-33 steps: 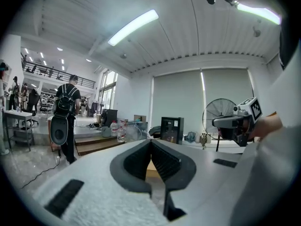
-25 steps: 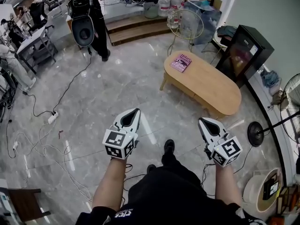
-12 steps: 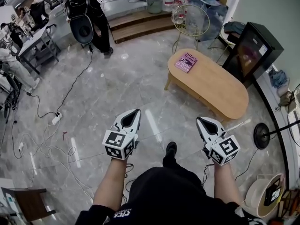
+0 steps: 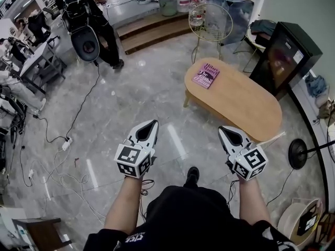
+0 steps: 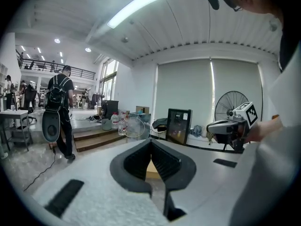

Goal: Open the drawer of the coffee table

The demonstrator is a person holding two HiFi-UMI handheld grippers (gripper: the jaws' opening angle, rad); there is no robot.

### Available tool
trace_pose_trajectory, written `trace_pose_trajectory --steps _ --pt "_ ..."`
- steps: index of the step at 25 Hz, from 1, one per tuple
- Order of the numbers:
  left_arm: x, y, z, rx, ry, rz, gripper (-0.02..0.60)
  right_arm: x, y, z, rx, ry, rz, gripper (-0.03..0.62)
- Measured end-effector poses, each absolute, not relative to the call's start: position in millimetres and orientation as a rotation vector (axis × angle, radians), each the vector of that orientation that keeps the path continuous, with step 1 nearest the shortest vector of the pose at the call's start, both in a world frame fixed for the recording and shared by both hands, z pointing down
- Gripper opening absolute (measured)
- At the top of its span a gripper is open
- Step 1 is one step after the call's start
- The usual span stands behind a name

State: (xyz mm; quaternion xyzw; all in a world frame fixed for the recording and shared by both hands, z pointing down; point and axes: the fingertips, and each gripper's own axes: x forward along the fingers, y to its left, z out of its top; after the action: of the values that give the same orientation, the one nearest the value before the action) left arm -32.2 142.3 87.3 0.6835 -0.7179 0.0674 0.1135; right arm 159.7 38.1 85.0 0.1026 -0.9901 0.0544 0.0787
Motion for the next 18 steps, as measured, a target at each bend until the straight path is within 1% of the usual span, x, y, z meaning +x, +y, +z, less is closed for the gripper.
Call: trace_pose_trajectory --steps 8,18 --pt "-45.8 100.2 79.5 1.975 -2.133 0.191 0.000 160.4 -27.3 78.7 0.369 -3.019 0.191 0.005" --pt "-47.6 39.9 86.7 2.073 -2.030 0.160 0.000 166.4 -56.0 89.1 0.454 -2.952 0.212 0.005"
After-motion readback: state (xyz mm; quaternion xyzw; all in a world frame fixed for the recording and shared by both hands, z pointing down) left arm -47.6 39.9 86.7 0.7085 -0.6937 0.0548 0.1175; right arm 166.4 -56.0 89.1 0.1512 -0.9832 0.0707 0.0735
